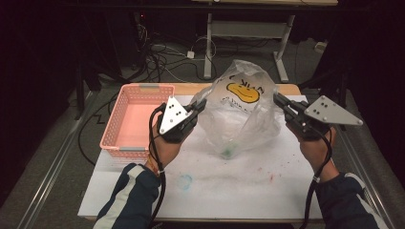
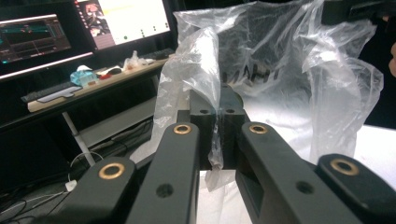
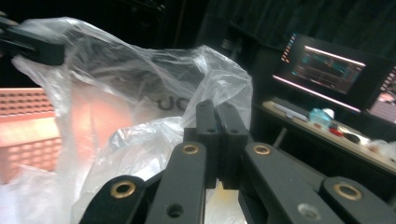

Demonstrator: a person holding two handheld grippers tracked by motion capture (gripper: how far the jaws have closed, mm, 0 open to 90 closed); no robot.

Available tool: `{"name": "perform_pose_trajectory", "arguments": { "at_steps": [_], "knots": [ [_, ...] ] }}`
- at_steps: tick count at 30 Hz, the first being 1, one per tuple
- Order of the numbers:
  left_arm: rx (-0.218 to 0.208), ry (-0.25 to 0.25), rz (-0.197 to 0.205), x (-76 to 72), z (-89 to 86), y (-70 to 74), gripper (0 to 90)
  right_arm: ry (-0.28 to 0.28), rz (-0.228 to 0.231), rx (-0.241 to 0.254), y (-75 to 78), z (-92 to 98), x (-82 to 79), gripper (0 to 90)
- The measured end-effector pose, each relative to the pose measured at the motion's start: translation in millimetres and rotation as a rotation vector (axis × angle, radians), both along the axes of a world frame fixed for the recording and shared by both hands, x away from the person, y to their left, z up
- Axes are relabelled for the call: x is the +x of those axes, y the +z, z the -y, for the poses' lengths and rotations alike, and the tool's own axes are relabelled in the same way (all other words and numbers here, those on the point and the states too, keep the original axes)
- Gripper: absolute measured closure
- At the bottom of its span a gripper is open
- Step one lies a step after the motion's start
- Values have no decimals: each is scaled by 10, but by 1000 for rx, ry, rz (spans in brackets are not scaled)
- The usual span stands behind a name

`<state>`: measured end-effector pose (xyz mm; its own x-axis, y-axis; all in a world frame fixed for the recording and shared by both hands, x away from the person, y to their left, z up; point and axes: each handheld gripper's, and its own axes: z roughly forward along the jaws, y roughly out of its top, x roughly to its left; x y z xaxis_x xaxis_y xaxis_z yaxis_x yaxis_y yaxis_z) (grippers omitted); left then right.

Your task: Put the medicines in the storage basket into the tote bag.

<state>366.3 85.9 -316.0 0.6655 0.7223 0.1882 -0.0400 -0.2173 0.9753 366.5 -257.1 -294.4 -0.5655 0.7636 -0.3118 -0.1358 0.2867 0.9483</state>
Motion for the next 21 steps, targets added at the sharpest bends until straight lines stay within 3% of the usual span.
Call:
{"name": "perform_pose_trajectory", "arguments": {
  "at_steps": [6, 11, 15, 21],
  "knots": [
    [-31, 18, 12, 167, 43, 172, 858, -81, -26, 8, 135, 90, 331, 900],
    [-42, 23, 38, 173, 53, 322, 858, -118, -40, 38, 254, 147, 451, 900],
    [-35, 29, 66, 103, 68, 433, 858, -107, -27, 52, 342, 132, 407, 900],
    [-54, 41, 92, -21, 28, 602, 859, -89, 13, 63, 516, 65, 206, 900]
  ]
}}
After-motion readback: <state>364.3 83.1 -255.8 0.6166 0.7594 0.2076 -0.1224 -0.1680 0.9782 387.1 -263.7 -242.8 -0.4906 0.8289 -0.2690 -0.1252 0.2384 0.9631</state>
